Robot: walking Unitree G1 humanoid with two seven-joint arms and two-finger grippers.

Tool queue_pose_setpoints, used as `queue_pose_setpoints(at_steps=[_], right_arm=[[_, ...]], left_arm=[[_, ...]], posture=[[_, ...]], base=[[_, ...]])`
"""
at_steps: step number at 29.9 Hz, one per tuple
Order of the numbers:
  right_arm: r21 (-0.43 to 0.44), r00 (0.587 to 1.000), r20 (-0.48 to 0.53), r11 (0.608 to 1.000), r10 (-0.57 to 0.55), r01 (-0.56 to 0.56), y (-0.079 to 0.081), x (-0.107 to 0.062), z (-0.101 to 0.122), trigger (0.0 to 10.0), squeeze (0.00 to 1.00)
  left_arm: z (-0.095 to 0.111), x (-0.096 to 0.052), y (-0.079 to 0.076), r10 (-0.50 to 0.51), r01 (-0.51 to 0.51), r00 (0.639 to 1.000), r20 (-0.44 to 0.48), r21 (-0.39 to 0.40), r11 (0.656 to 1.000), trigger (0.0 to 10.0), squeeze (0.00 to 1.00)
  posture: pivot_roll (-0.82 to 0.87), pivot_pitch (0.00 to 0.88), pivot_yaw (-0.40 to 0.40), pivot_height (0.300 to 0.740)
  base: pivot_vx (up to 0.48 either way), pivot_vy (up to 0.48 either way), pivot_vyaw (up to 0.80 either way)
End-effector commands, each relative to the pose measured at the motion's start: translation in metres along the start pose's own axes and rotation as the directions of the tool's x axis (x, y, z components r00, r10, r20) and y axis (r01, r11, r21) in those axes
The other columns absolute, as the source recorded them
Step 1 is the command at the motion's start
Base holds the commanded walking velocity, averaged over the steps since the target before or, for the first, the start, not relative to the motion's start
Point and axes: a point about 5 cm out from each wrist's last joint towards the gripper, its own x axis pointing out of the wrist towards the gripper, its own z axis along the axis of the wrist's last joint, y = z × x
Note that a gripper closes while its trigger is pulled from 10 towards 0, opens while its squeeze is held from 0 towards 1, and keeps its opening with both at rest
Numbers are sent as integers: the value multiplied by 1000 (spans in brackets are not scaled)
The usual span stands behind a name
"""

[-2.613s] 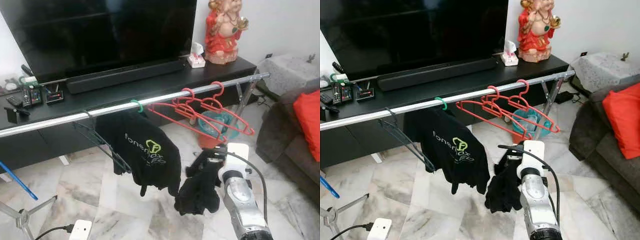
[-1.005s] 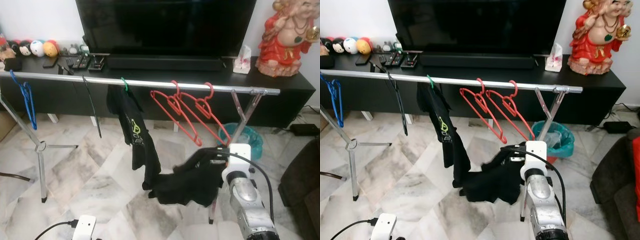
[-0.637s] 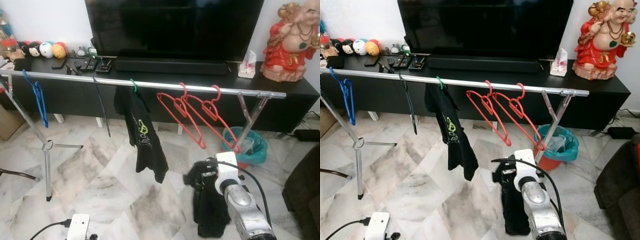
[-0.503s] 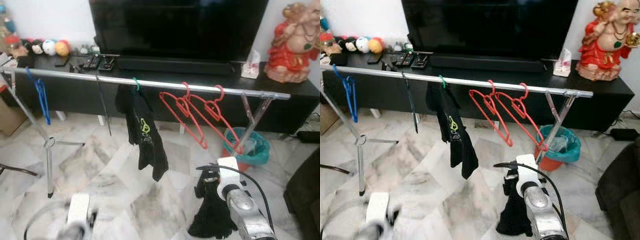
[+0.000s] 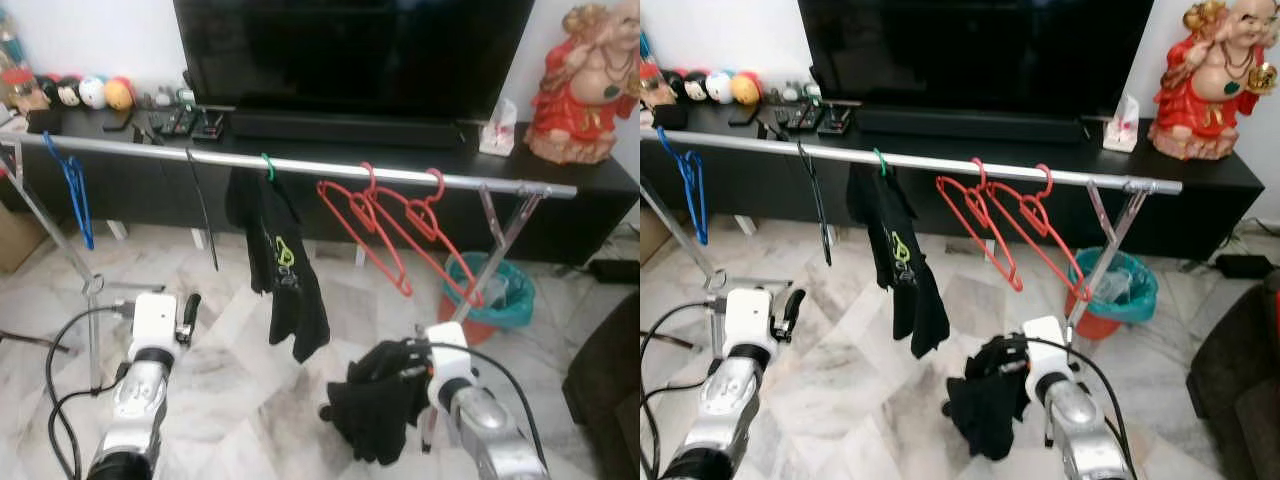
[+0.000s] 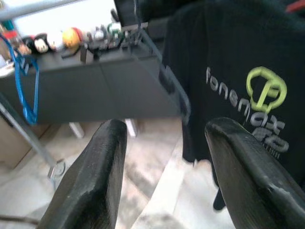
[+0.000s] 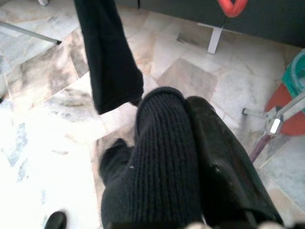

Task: Hang hanger

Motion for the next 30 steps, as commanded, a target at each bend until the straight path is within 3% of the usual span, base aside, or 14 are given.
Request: queue_pose_setpoints(at_steps=[1,2,4,8,14,30], right_arm=[[-15,999,36,1000,28,-28,-1,-2,9,10000,0],[-15,999,36,1000,28,-28,-1,-2,9,10000,0],[-35,999,43,999,23,-22,-1,-2,10,10000,0],[-32,998,50,999,31,-29,0,-2,10,10000,0],[-39,996,59,997,66,-64,3,-3,10,10000,0],[-36,995,64,997,74,-71,1,-3,12,10000,0]], left_arm=[[17,8,-8,-12,14,998,69,-25,1000,10000,0],[17,8,-8,-12,14,998,69,-25,1000,10000,0],[35,21,-24,-50,55,990,134,-33,998,10000,0],[43,24,-31,-65,72,984,168,-31,997,10000,0],[48,24,-36,-80,87,981,180,-32,996,10000,0],[53,21,-37,-85,93,981,177,-41,995,10000,0]], posture=[[14,0,-14,740],[14,0,-14,740],[6,0,-5,740],[9,0,-3,740],[9,0,-2,740],[16,0,-6,740]], base=[[0,0,0],[0,0,0],[0,0,0],[0,0,359],[168,0,800],[284,0,0]])
